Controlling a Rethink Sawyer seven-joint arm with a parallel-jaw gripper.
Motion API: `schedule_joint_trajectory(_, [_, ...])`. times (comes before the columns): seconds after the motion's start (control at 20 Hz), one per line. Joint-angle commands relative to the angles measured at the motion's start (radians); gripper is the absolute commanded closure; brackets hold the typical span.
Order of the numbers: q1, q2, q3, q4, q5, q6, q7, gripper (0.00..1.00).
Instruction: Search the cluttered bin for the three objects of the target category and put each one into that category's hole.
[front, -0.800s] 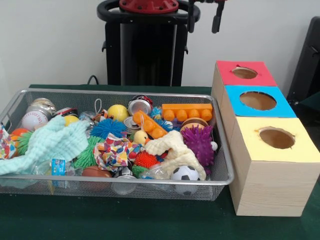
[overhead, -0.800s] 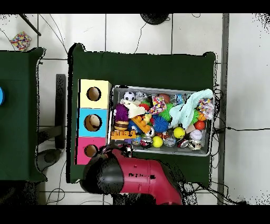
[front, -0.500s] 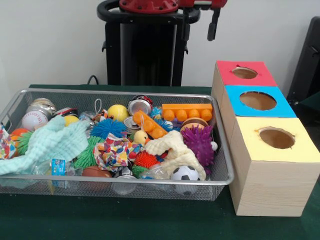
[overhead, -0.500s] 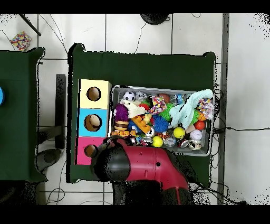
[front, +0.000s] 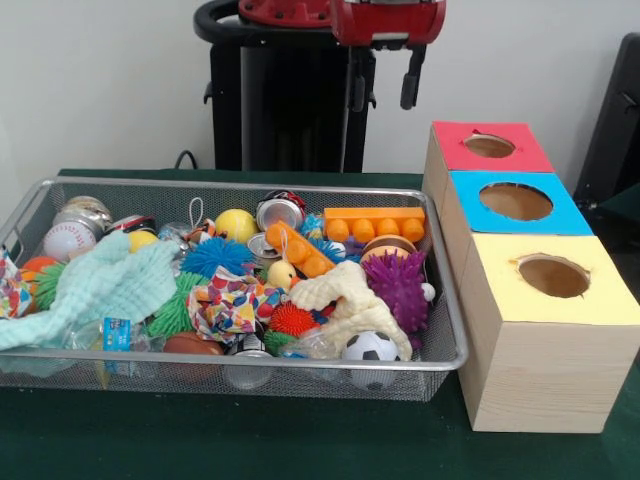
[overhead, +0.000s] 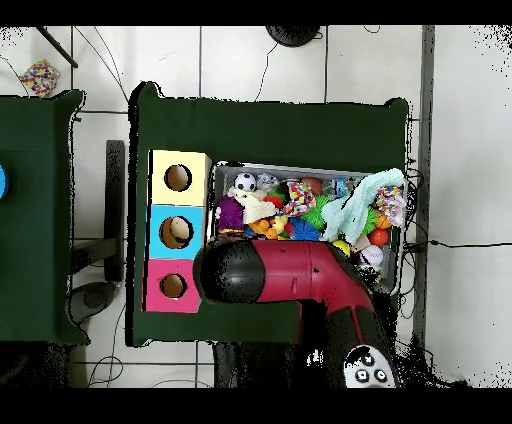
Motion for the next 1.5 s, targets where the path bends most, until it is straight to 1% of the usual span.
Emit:
schedule_joint_trajectory(0.05, [-0.047, 0.088, 0.122, -0.154, -0.118, 0.149, -0.217, 0.00])
schedule_joint_trajectory(0.25, [-0.056, 0.089, 0.127, -0.189, -0.174, 0.164, -0.229, 0.00])
schedule_joint_trajectory(0.5, [-0.051, 0.082, 0.122, -0.230, -0.257, 0.164, -0.232, 0.00])
schedule_joint_trajectory(0.7, [-0.040, 0.067, 0.109, -0.259, -0.322, 0.148, -0.214, 0.00])
schedule_joint_trajectory(0.85, [-0.039, 0.059, 0.113, -0.269, -0.340, 0.163, -0.205, 0.00])
schedule_joint_trajectory(0.95, [-0.045, 0.062, 0.126, -0.274, -0.335, 0.176, -0.210, 0.00])
schedule_joint_trajectory(1.05, [-0.054, 0.076, 0.146, -0.282, -0.331, 0.185, -0.227, 0.00])
schedule_joint_trajectory(1.25, [-0.062, 0.095, 0.188, -0.326, -0.371, 0.155, -0.298, 0.00])
schedule_joint_trajectory(1.35, [-0.049, 0.083, 0.164, -0.345, -0.401, 0.144, -0.264, 0.00])
schedule_joint_trajectory(1.4, [-0.050, 0.078, 0.172, -0.352, -0.417, 0.142, -0.292, 0.00])
schedule_joint_trajectory(1.45, [-0.037, 0.078, 0.149, -0.361, -0.425, 0.183, -0.268, 0.00])
schedule_joint_trajectory(1.5, [-0.041, 0.074, 0.149, -0.361, -0.431, 0.168, -0.260, 0.00])
